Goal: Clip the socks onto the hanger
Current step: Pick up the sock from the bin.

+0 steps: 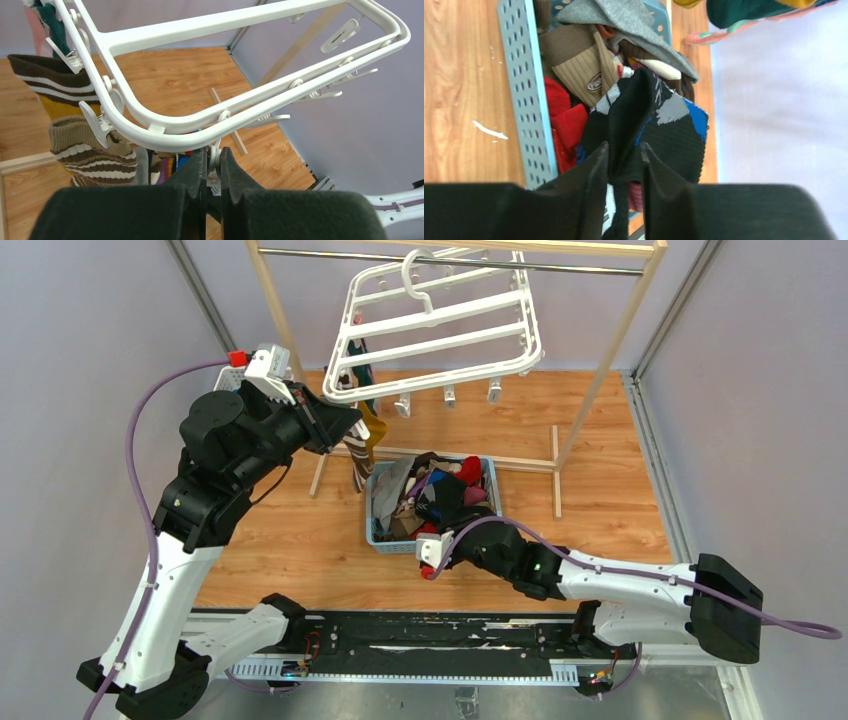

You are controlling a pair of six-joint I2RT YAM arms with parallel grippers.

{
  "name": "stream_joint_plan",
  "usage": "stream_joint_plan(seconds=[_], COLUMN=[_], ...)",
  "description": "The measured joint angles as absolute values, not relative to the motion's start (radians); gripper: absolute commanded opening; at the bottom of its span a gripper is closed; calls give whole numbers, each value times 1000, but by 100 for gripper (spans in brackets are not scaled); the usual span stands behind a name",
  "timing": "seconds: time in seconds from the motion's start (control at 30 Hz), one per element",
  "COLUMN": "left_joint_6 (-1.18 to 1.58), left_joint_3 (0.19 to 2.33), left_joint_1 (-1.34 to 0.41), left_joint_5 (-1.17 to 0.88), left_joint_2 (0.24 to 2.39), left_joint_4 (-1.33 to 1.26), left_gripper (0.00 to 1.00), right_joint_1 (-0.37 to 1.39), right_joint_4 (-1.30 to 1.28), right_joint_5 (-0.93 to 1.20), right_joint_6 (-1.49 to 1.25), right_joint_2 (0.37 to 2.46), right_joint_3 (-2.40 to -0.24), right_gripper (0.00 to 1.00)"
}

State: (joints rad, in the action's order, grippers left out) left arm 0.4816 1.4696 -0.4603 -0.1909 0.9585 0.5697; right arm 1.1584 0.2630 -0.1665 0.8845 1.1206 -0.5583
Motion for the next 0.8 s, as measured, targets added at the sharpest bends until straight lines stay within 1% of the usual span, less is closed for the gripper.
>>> stream_joint_plan(seconds=[0.1, 0.13, 0.33, 0.47, 0.63, 0.8], left_joint_6=[482, 481, 482, 482, 482, 482], left_joint_3=[1470, 1470, 1470, 1470, 1470, 1470], left_joint_1=[-460, -460, -460, -460, -460, -460], left_joint_5=[-191, -191, -191, -191, -191, -191], left_joint_2=[958, 959, 960, 960, 960, 962], left_joint_4=[571, 571, 571, 571, 571, 571], left_gripper=[1, 1, 2, 2, 2, 1], right_joint_1=[1158, 1158, 1159, 1159, 1159, 1159], right_joint_4=[284, 287, 288, 265, 261, 308], right_joint_5=[-188, -194, -210, -210, -209, -210], right_joint_6=[882, 880, 832, 766, 617, 449], right_joint_2=[1131, 1133, 1125, 1101, 1061, 1073], right_joint_3=[-558, -558, -568, -615, -747, -889], right_gripper=[3, 0, 0, 0, 0, 0])
